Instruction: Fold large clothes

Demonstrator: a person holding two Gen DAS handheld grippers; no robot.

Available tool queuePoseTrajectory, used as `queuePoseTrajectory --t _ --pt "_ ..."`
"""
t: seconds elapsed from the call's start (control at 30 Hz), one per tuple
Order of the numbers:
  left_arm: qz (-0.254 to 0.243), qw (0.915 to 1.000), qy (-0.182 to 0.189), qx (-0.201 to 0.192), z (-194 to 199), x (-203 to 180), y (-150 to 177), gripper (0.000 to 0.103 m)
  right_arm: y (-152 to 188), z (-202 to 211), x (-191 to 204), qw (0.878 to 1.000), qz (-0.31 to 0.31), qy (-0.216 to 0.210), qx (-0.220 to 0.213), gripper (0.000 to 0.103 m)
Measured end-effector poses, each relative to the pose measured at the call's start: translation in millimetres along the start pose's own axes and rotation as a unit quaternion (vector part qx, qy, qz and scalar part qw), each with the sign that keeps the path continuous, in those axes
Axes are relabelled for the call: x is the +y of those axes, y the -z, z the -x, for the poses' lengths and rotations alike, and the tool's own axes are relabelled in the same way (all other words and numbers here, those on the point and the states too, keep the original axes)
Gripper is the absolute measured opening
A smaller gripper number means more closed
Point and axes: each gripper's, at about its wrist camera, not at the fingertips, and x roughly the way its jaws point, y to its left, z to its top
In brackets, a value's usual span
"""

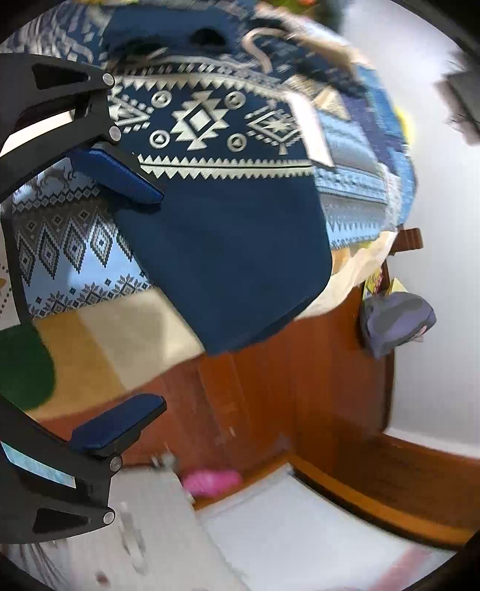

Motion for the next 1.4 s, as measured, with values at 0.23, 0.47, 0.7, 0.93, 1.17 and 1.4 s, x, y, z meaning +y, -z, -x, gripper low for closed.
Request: queuePoseTrajectory --t 0.23,0.47,0.7,0.93,1.17,1.4 --pt "0.01 0.9997 0.02 -0.001 -12.9 -10.6 -6.5 0.072 -11.4 -30.9 -20.2 0.987 -0.114 -0.113 0.024 0.076" --pt "0.02 0.9997 0.016 -0.004 -8.3 -4.1 -5.2 0.072 -35.1 -37.1 -21.2 0.984 -0.136 -0.118 -0.012 0.014" --pt "0.027 0.9992 0.009 -0.027 26.2 9.2 -6.1 0.072 -43.4 34.0 -7.2 0.988 -0.094 -0.077 -0.099 0.005" --pt "0.032 0.997 0.008 -0.069 78.6 21.2 -2.0 0.072 -42.1 147.2 22.7 0.977 -0.044 -0.092 -0.19 0.005" --pt "0.032 0.9944 0.005 -0.1 128.2 34.7 15.1 0.072 -36.6 214.0 106.4 0.965 0.033 -0.113 -0.233 0.005" --pt "0.042 0.9918 -0.003 -0.12 170.0 64.4 47.7 0.072 -30.8 182.3 212.4 0.972 0.076 -0.147 -0.168 0.005"
